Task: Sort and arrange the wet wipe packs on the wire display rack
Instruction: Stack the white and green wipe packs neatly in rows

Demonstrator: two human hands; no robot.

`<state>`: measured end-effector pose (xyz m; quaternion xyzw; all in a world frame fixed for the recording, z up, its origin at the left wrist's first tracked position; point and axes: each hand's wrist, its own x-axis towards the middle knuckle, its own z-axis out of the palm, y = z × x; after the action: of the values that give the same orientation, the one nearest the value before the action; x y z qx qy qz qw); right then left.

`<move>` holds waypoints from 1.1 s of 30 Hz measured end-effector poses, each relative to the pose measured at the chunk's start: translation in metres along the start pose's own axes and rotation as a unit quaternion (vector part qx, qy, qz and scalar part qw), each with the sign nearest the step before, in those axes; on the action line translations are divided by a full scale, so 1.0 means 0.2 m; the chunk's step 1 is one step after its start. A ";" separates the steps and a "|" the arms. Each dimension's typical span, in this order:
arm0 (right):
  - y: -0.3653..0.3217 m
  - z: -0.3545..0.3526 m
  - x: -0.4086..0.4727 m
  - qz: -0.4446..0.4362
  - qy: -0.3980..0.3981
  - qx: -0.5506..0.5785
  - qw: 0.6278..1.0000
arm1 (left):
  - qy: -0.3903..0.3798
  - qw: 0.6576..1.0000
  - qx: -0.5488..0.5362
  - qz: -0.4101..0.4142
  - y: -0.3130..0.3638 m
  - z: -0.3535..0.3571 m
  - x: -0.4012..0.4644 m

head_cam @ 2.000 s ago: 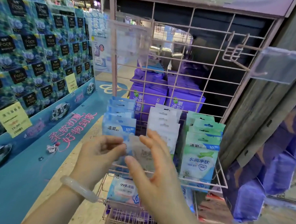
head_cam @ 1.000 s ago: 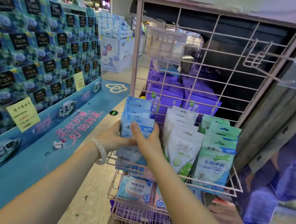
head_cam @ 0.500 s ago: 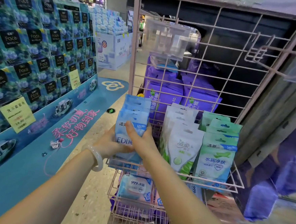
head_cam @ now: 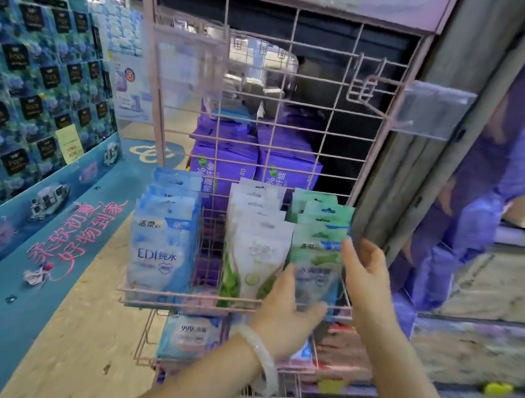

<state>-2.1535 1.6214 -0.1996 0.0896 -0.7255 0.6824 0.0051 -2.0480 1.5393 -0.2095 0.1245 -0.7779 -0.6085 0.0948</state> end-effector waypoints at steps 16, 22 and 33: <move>0.04 0.01 0.25 0.072 -0.230 0.057 0.969 | 0.087 0.988 -0.123 0.029 0.01 0.06 0.47; 0.03 -0.02 0.27 0.066 -0.226 0.129 0.963 | 0.080 0.976 -0.198 0.034 0.00 0.10 0.51; 0.04 -0.07 0.27 0.057 -0.239 0.164 0.955 | 0.021 0.985 -0.156 -0.074 -0.04 0.07 0.49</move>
<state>-2.2088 1.6288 -0.1989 0.2081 -0.5877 0.7497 -0.2220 -2.1448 1.5207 -0.2211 0.1778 -0.6603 -0.7248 0.0838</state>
